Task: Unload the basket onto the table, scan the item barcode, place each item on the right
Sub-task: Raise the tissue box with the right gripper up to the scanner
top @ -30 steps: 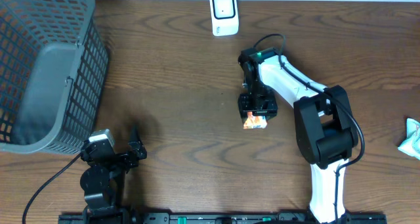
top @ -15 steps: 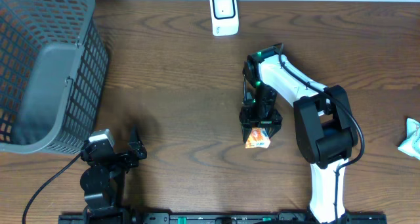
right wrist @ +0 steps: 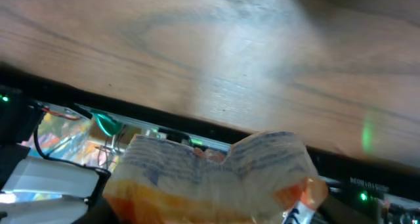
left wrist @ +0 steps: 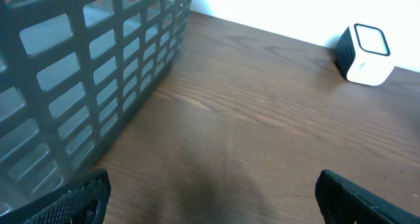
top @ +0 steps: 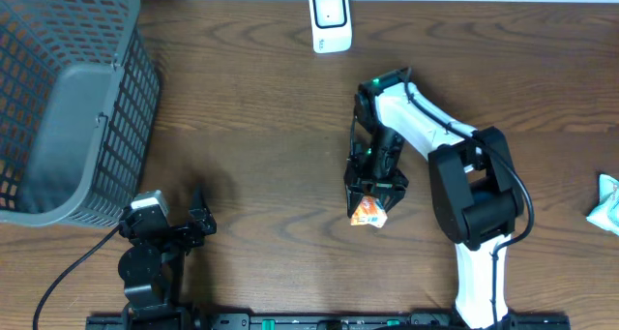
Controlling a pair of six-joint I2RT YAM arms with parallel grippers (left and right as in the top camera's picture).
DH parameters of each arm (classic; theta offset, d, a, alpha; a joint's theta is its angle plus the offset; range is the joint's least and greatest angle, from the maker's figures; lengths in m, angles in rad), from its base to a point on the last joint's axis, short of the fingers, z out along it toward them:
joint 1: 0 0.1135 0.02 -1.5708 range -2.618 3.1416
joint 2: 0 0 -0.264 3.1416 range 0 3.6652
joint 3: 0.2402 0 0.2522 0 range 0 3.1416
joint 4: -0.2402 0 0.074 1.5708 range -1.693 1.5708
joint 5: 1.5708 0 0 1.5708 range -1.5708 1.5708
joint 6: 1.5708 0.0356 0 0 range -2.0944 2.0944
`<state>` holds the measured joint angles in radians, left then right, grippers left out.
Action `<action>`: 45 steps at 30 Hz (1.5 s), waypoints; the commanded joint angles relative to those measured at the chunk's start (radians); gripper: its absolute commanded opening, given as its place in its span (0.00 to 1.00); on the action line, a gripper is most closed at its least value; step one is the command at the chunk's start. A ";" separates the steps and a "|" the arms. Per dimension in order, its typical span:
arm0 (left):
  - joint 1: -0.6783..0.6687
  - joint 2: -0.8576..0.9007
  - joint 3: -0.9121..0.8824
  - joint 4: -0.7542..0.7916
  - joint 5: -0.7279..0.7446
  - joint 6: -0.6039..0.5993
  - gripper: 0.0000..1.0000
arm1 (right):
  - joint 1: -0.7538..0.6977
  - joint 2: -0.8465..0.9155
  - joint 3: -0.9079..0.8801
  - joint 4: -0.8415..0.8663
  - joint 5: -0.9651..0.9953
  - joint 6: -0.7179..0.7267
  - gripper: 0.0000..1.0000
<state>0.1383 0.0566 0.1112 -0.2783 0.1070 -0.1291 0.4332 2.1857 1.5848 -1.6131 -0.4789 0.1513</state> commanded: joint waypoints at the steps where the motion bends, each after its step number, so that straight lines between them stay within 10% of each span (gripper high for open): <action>1: 0.000 0.001 -0.024 -0.003 0.016 0.013 1.00 | 0.023 0.014 0.018 0.045 -0.028 0.008 0.54; 20: 0.000 0.001 -0.024 -0.003 0.016 0.013 1.00 | 0.030 0.013 0.523 0.264 0.269 0.070 0.49; 45: 0.000 0.001 -0.024 -0.003 0.016 0.013 1.00 | -0.026 0.206 0.414 1.700 0.640 -0.029 0.57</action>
<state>0.1383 0.0589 0.1112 -0.2775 0.1066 -0.1291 0.4335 2.3119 2.0144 0.0208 0.1329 0.1505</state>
